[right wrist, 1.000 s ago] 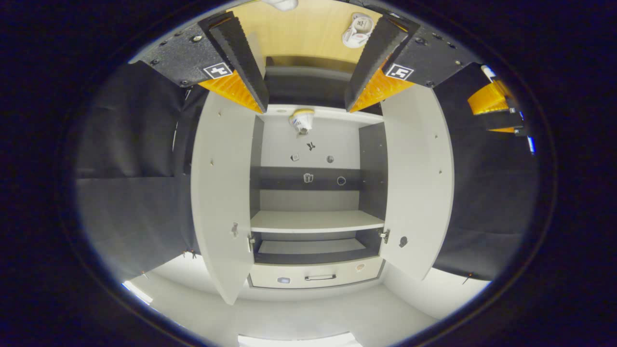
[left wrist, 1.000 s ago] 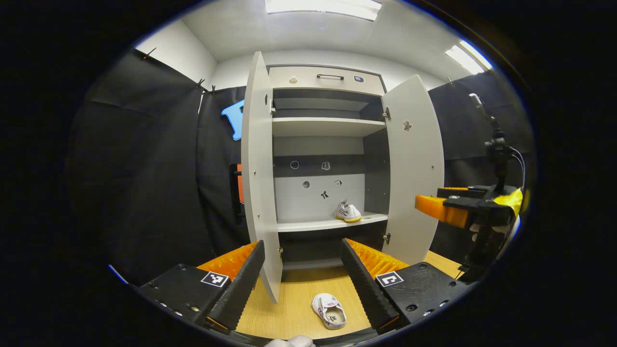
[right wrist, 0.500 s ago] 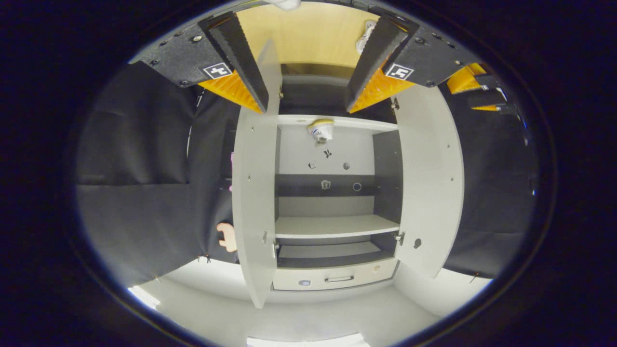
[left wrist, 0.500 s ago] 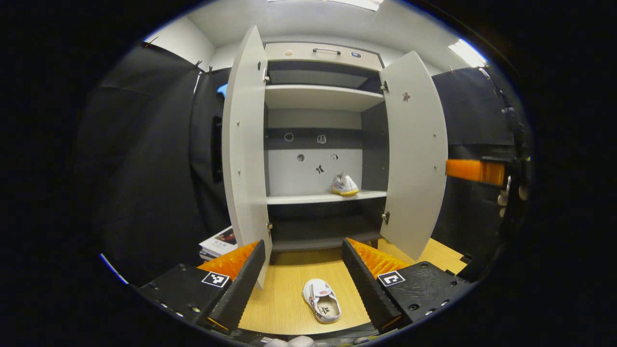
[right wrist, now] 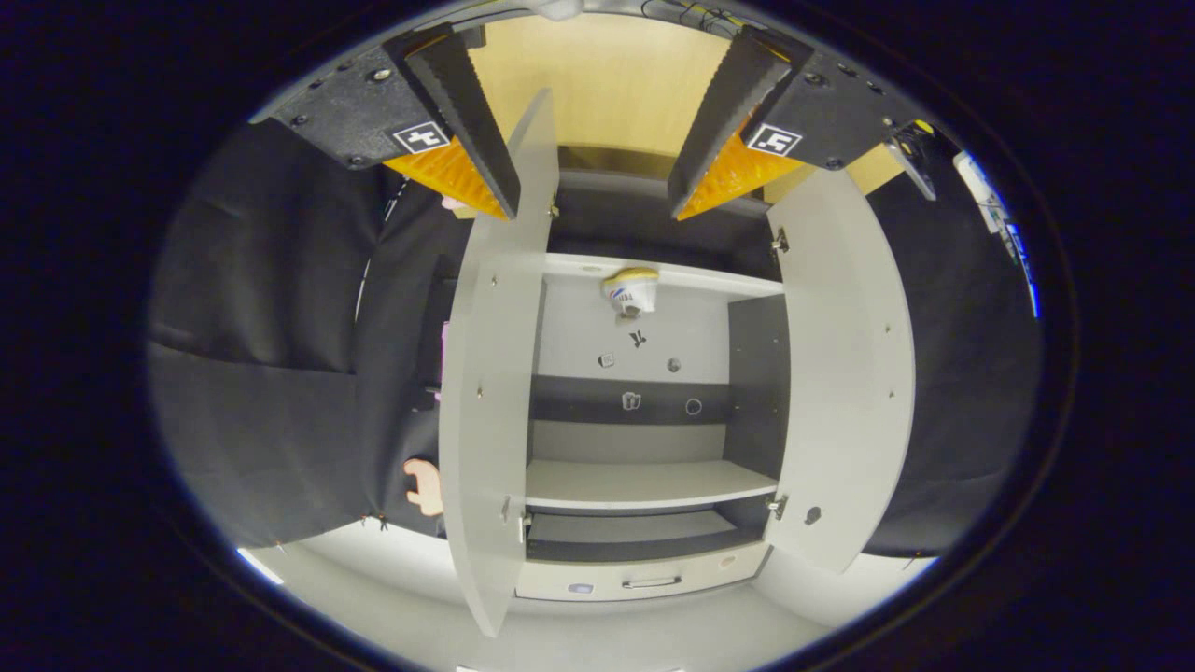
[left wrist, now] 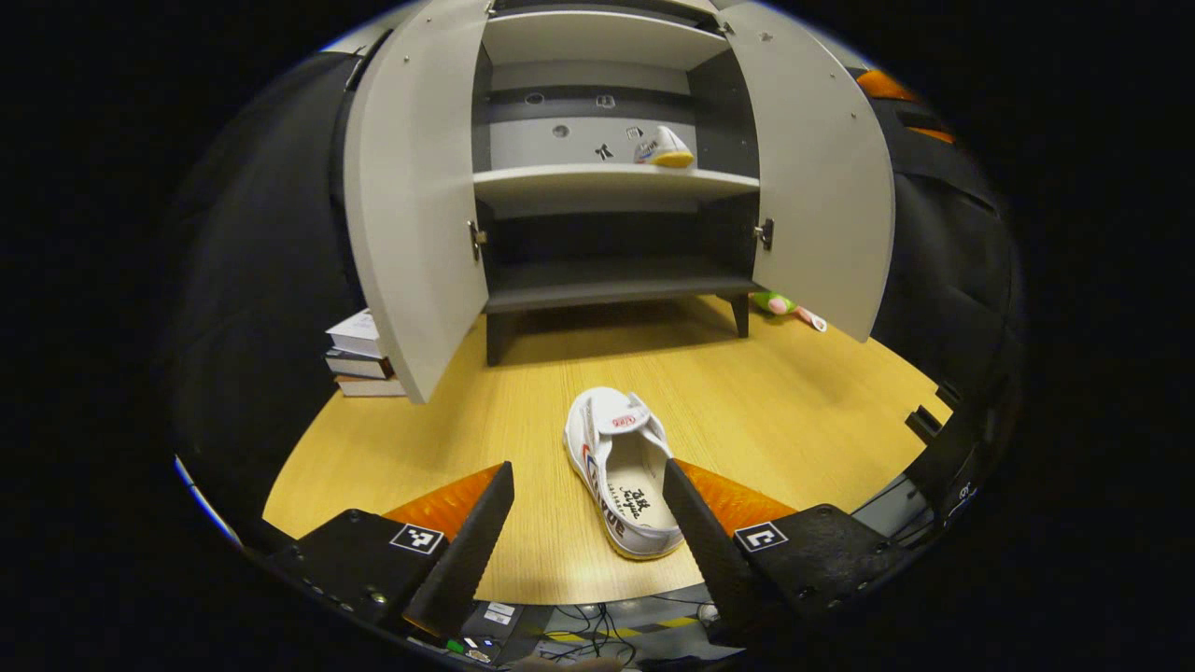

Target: Grab one shoe with the right hand and put it into the shoe cabinet, grab the other shoe with the left hand and put it into the shoe cabinet; then close the right door with the right hand and the left door with the left hand.

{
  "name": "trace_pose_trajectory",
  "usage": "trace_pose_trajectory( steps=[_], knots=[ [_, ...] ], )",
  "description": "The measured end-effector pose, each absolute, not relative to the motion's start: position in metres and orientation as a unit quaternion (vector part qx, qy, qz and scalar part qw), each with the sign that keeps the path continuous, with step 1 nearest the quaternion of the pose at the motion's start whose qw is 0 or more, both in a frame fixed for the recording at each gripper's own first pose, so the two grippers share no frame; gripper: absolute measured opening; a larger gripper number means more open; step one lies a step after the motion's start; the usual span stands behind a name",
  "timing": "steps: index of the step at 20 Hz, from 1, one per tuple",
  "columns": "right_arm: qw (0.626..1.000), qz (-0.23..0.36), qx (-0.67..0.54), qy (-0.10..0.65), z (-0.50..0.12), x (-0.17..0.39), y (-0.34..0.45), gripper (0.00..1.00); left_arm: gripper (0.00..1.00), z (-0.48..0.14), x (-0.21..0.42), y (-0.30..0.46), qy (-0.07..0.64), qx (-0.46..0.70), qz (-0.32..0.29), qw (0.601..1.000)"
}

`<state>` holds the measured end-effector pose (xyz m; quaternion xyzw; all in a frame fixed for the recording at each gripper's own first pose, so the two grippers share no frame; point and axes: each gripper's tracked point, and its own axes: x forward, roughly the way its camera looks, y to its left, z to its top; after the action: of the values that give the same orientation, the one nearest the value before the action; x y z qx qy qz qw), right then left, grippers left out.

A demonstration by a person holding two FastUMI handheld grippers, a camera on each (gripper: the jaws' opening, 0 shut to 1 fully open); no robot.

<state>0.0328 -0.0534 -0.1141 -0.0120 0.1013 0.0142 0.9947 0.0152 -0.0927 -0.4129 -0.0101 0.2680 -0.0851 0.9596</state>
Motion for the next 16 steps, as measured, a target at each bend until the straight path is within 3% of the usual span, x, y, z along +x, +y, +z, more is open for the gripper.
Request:
trace_pose_trajectory(
  steps=[6,12,14,16],
  knots=[
    [0.991,0.025,-0.018,0.128,-0.131,0.039,-0.046,1.0,0.94,-0.478,0.075,-0.102,0.311,-0.002,-0.089,0.946],
    [0.989,0.024,-0.017,0.142,-0.147,0.044,-0.046,1.0,0.73,-0.504,0.123,-0.11,0.32,-0.008,-0.096,0.942],
    [0.988,0.024,-0.014,0.149,-0.152,0.046,-0.046,1.0,0.75,-0.504,0.134,-0.108,0.324,-0.011,-0.083,0.942],
    [0.988,0.027,-0.008,0.15,-0.154,0.048,-0.045,1.0,0.5,-0.507,0.142,-0.1,0.329,-0.017,-0.067,0.942]
  ],
)
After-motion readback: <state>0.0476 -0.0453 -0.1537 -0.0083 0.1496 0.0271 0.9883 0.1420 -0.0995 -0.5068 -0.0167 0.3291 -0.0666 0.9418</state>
